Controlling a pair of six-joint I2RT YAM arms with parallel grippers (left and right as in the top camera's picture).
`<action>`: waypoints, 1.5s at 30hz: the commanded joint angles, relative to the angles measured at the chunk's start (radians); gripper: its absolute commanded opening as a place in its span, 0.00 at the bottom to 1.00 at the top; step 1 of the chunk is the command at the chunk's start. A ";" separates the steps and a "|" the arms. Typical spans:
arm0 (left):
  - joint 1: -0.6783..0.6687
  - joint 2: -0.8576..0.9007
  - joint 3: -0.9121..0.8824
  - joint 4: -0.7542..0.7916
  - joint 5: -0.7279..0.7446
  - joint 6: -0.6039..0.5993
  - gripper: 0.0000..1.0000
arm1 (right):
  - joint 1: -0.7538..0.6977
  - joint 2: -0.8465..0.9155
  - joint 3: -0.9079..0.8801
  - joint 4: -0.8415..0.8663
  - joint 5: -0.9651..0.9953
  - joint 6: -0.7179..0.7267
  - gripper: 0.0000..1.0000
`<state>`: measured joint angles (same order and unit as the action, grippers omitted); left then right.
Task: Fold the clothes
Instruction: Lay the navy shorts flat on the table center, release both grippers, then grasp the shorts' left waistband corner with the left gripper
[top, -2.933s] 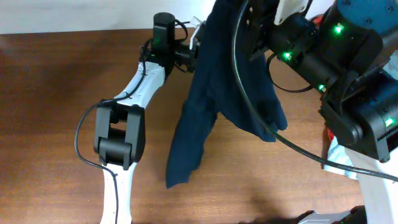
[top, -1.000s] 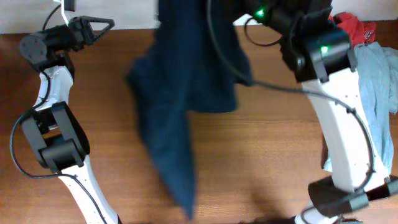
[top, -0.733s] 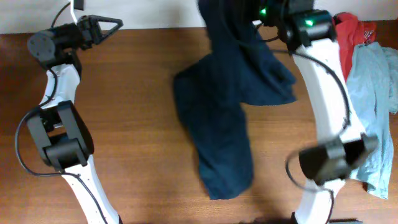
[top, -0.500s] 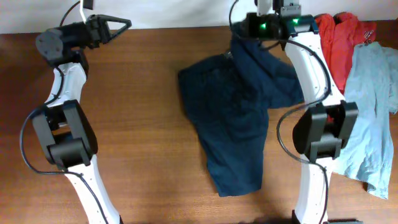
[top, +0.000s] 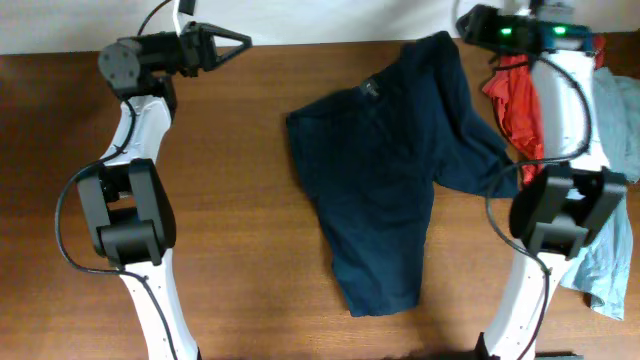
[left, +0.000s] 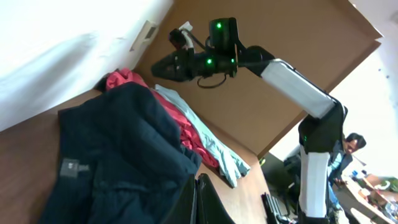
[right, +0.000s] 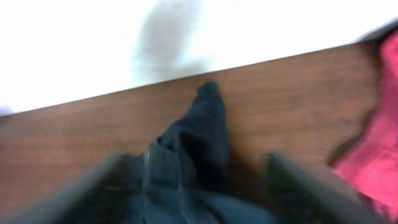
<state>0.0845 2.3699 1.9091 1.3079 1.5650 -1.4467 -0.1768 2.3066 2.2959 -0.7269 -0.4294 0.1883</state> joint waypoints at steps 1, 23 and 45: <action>-0.010 0.009 0.004 0.009 0.008 0.047 0.01 | -0.062 -0.032 0.083 -0.043 -0.122 0.012 0.98; 0.028 0.009 0.053 -0.780 -0.502 0.190 0.29 | -0.031 -0.075 0.338 -0.274 -0.397 -0.015 0.98; -0.234 0.012 0.515 -2.237 -1.136 1.804 0.73 | 0.026 -0.080 0.338 -0.821 0.092 -0.241 0.99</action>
<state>-0.0814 2.3791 2.4088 -0.9115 0.5869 0.0456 -0.1524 2.2597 2.6202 -1.5249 -0.3824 -0.0200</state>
